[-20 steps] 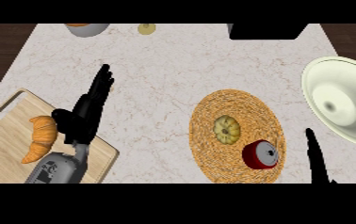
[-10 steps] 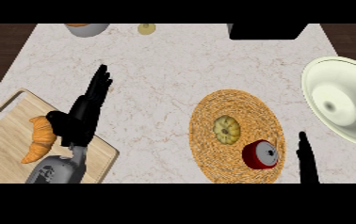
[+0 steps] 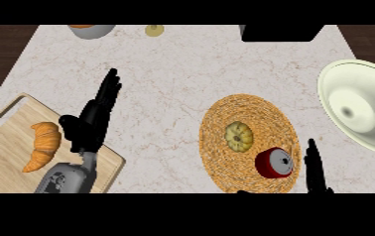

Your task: Pick the can from the placemat and place it in the bowl

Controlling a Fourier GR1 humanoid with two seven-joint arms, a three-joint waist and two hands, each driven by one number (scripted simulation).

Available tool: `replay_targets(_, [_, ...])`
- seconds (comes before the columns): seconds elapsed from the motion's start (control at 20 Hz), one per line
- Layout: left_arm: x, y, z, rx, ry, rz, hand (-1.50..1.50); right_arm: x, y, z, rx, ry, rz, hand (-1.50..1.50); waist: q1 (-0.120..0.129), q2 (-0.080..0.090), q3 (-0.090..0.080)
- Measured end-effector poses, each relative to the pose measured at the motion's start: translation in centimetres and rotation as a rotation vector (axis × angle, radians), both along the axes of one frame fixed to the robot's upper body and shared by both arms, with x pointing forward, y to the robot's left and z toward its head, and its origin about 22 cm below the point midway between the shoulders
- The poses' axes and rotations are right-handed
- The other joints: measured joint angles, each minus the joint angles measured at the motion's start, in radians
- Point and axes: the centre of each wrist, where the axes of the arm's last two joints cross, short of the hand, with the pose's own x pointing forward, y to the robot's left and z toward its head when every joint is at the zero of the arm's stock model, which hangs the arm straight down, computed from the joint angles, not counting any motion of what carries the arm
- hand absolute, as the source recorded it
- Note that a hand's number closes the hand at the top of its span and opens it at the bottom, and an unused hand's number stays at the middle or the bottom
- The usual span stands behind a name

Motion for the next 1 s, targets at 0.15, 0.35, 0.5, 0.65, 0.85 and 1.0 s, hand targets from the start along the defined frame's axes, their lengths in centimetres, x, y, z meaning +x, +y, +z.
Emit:
replay_targets(0.15, [0.2,0.8,0.0,0.000,-0.002,0.000,0.00,0.6,-0.3,-1.3,0.001,-0.002,-0.004,-1.50,0.001,0.000,0.000])
replay_targets(0.35, [-0.4,0.9,0.4,-0.005,-0.002,-0.003,0.00,1.3,-0.5,-1.9,-0.013,0.009,-0.010,-1.50,0.002,0.000,0.000])
replay_targets(0.5, [-0.2,0.5,0.5,-0.001,-0.006,-0.002,0.00,1.1,-0.7,-3.0,-0.048,0.057,-0.032,-1.50,0.002,0.000,0.000])
replay_targets(0.65, [-0.2,0.4,0.1,-0.007,-0.003,-0.007,0.00,1.2,-1.3,-3.8,-0.086,0.106,-0.049,-1.50,0.001,0.000,0.000])
replay_targets(0.85, [0.2,0.0,0.0,-0.006,-0.002,-0.003,0.00,1.9,-1.9,-5.1,-0.120,0.142,-0.042,-1.50,0.001,0.001,0.000])
replay_targets(1.0, [-0.4,0.3,0.2,-0.005,-0.001,-0.003,0.00,2.5,-1.4,-6.2,-0.109,0.150,-0.023,1.50,0.003,0.000,0.000])
